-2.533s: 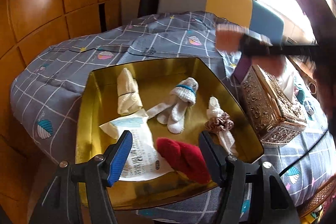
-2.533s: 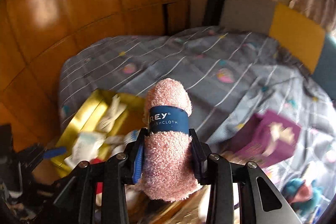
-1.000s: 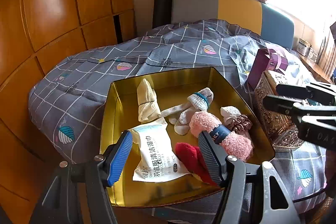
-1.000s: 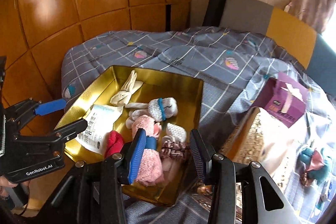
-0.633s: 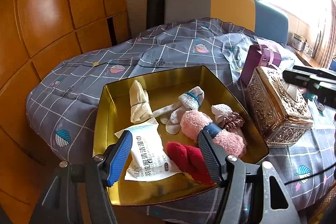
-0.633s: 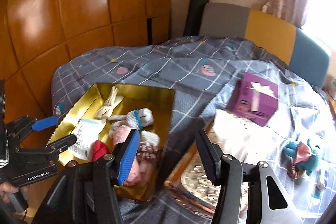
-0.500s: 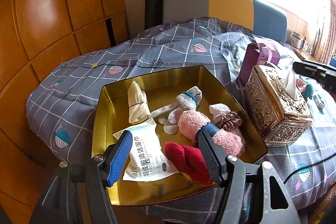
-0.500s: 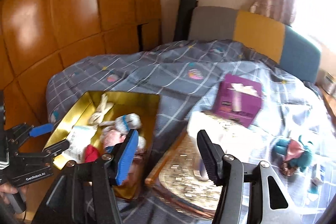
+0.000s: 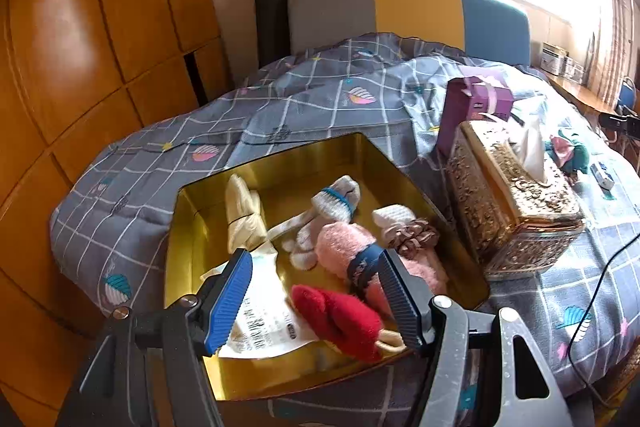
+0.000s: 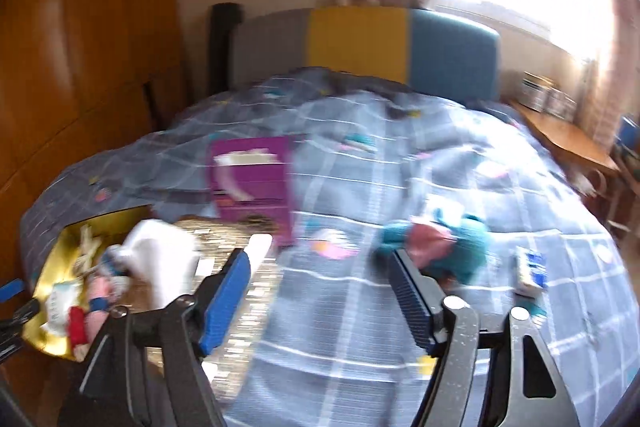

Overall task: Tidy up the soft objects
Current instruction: 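Move both tools back toward the plush toy and scrunchie on the bed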

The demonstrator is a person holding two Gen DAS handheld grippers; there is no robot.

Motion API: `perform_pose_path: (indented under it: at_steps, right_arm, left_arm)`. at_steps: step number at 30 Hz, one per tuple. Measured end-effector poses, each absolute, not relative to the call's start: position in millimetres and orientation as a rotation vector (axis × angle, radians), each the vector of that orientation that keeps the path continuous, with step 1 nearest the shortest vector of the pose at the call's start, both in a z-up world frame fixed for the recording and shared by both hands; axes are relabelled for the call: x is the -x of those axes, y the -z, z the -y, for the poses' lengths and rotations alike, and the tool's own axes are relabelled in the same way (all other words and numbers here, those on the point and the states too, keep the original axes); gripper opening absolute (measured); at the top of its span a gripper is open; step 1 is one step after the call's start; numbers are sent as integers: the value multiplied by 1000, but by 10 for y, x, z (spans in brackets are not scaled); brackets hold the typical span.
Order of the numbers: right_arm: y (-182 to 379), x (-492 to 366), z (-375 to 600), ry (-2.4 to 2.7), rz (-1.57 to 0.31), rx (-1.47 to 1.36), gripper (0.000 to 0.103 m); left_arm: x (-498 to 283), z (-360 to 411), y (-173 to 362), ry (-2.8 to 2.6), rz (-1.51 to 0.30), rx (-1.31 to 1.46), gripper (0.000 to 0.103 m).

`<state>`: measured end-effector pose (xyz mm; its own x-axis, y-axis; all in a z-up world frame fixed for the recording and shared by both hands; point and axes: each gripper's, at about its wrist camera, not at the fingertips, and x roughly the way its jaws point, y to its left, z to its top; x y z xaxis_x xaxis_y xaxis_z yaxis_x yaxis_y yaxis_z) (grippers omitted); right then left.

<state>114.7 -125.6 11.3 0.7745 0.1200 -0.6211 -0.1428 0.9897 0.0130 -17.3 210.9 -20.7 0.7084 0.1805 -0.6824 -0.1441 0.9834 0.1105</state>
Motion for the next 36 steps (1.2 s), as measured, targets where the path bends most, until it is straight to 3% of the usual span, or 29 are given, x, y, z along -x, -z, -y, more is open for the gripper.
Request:
perform_pose_path:
  at_steps: [11, 16, 25, 33, 34, 36]
  right_arm:
    - [342, -1427, 2785, 233, -745, -91, 81]
    - [653, -1399, 3404, 367, -852, -352, 81]
    - [695, -1337, 3611, 371, -858, -512, 81]
    - [734, -1266, 3730, 354, -851, -629, 83]
    - [742, -1259, 3746, 354, -852, -644, 83]
    - [759, -1248, 3772, 345, -856, -677, 84]
  left_arm:
    - [-34, -1678, -2, -22, -764, -87, 66]
    - [-202, -1272, -200, 121, -740, -112, 66]
    - [-673, -104, -415, 332, -722, -252, 66]
    - [-1224, 929, -124, 424, -821, -417, 66]
    - [-1268, 1055, -59, 435, -829, -443, 68]
    - [-1337, 1273, 28, 458, -832, -485, 80]
